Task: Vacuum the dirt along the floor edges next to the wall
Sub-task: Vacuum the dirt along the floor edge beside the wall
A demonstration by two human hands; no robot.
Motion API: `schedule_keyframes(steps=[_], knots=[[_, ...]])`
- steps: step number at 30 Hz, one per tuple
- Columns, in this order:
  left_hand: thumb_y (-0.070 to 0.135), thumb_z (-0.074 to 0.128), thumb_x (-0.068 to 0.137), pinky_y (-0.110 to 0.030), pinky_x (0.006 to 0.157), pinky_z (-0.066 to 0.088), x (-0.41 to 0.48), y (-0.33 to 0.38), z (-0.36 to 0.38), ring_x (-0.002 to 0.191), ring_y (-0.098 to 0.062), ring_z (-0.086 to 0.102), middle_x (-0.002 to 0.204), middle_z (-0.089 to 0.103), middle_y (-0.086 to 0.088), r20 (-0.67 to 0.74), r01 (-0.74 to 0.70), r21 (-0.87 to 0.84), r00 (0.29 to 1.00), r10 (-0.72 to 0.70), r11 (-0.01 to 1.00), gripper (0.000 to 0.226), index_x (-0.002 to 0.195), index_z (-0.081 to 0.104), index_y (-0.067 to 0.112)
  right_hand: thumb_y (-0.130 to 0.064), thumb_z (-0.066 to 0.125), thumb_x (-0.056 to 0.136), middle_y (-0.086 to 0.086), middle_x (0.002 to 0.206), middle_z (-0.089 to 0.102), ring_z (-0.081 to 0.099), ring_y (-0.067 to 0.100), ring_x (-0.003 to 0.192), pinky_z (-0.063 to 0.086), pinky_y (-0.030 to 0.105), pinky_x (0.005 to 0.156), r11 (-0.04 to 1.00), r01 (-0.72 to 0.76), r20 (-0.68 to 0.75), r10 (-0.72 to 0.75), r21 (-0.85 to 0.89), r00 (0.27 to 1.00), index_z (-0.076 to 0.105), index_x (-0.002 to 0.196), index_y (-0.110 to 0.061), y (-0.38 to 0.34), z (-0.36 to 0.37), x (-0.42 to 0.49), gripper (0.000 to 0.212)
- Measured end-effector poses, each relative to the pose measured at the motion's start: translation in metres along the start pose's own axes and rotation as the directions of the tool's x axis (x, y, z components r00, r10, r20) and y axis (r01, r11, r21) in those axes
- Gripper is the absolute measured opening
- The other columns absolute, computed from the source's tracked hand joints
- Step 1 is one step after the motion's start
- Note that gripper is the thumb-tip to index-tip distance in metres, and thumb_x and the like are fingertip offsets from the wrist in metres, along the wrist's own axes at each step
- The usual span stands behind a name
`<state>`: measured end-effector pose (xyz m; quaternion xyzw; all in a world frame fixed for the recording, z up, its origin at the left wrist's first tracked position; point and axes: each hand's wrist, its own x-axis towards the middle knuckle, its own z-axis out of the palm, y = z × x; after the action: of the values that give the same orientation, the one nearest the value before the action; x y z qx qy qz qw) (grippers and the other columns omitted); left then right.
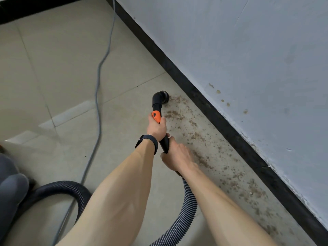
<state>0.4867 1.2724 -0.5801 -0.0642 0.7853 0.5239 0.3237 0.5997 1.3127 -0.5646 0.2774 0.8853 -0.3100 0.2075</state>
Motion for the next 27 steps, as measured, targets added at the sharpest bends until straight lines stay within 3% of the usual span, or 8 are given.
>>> schedule_keyframes(steps=[3,5,11,14,20,24,27], knots=[[0.029,0.043,0.103,-0.029,0.052,0.047,0.006,-0.001,0.009,0.055,-0.019,0.052,0.079,0.05,-0.002,-0.007,-0.027,0.061,1.0,0.028,0.998,0.044,0.142,0.029,0.019,-0.022,0.057,0.092,0.013,0.105,0.064,0.06,0.037,0.092,0.049,0.041,0.07,1.0,-0.027,-0.003,0.027,0.0,1.0,0.042,0.132,-0.016,0.006,-0.004,0.004,0.043],[0.031,0.043,0.103,-0.027,0.049,0.041,0.012,0.0,0.014,0.056,-0.017,0.053,0.079,0.051,-0.002,-0.006,-0.046,0.091,0.999,0.047,0.995,0.045,0.143,0.028,0.019,-0.023,0.057,0.093,0.014,0.106,0.065,0.06,0.037,0.094,0.05,0.042,0.072,0.999,-0.038,-0.009,0.038,0.004,0.999,0.042,0.131,-0.016,0.008,-0.008,0.007,0.041],[0.028,0.043,0.104,-0.015,0.036,0.04,0.021,0.011,0.023,0.057,-0.017,0.053,0.083,0.051,-0.001,0.038,-0.062,0.095,0.998,0.059,0.994,0.046,0.146,0.025,0.017,-0.023,0.059,0.09,0.012,0.101,0.065,0.063,0.039,0.097,0.055,0.047,0.079,0.998,-0.054,-0.035,0.055,0.018,0.998,0.042,0.13,-0.018,0.01,-0.018,0.013,0.043],[0.031,0.043,0.103,-0.029,0.053,0.049,0.025,0.014,0.029,0.062,-0.025,0.059,0.084,0.055,-0.003,0.067,-0.062,0.088,0.996,0.056,0.994,0.048,0.145,0.025,0.019,-0.025,0.06,0.09,0.007,0.094,0.06,0.062,0.037,0.094,0.057,0.048,0.08,0.995,-0.087,-0.032,0.088,0.046,0.996,0.044,0.124,-0.019,0.014,-0.02,0.016,0.038],[0.029,0.043,0.102,-0.029,0.048,0.049,0.025,0.017,0.045,0.056,-0.023,0.058,0.086,0.055,-0.005,0.121,-0.056,0.09,0.992,0.045,0.994,0.053,0.148,0.018,0.021,-0.024,0.06,0.09,0.005,0.091,0.059,0.057,0.033,0.086,0.055,0.046,0.08,0.99,-0.118,-0.067,0.123,0.074,0.99,0.047,0.114,-0.016,0.025,-0.023,0.017,0.029],[0.031,0.043,0.101,-0.046,0.068,0.06,0.022,0.019,0.057,0.066,-0.031,0.062,0.093,0.059,-0.01,0.13,-0.046,0.098,0.991,0.033,0.994,0.056,0.149,0.015,0.023,-0.023,0.059,0.089,0.002,0.088,0.06,0.059,0.031,0.083,0.054,0.044,0.075,0.988,-0.13,-0.077,0.137,0.083,0.988,0.047,0.114,-0.018,0.036,-0.026,0.015,0.028],[0.028,0.042,0.103,-0.028,0.044,0.05,0.02,0.022,0.058,0.058,-0.024,0.06,0.091,0.057,-0.01,0.131,-0.041,0.096,0.991,0.028,0.995,0.054,0.149,0.015,0.021,-0.024,0.06,0.088,0.004,0.093,0.063,0.059,0.03,0.084,0.052,0.042,0.074,0.988,-0.138,-0.065,0.143,0.073,0.988,0.049,0.115,-0.017,0.04,-0.03,0.016,0.03]])
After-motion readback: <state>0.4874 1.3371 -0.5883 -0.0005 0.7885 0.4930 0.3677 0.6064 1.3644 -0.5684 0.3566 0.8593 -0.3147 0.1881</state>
